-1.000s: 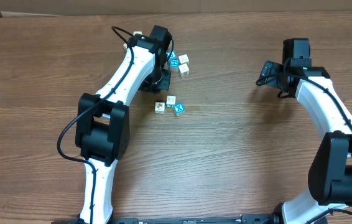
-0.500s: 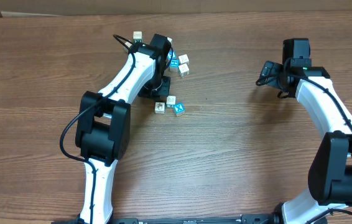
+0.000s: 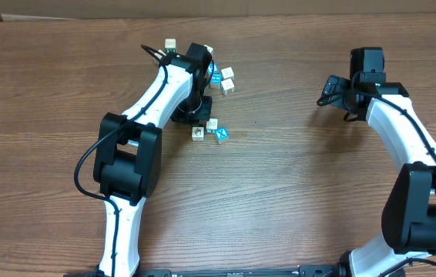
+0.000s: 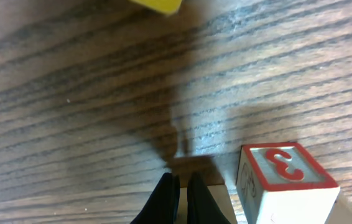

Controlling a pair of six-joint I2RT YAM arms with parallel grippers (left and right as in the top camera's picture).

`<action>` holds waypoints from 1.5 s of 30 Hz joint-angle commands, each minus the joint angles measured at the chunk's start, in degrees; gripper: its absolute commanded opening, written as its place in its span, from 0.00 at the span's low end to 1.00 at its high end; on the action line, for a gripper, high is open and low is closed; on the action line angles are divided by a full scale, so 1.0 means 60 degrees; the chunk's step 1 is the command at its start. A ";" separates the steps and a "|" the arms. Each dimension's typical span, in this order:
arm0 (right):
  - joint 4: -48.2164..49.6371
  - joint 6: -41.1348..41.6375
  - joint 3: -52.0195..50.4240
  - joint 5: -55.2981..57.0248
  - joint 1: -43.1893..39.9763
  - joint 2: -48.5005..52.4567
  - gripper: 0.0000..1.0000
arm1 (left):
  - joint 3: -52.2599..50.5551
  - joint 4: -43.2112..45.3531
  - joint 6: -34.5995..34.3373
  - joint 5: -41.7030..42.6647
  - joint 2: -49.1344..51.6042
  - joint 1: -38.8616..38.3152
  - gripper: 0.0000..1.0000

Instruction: Form a circle

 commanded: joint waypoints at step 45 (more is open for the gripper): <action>0.0051 0.0004 0.0080 0.0073 -0.0025 -0.0120 1.00 | -0.0073 -0.0725 -0.1818 -0.0601 -0.0113 0.1861 0.04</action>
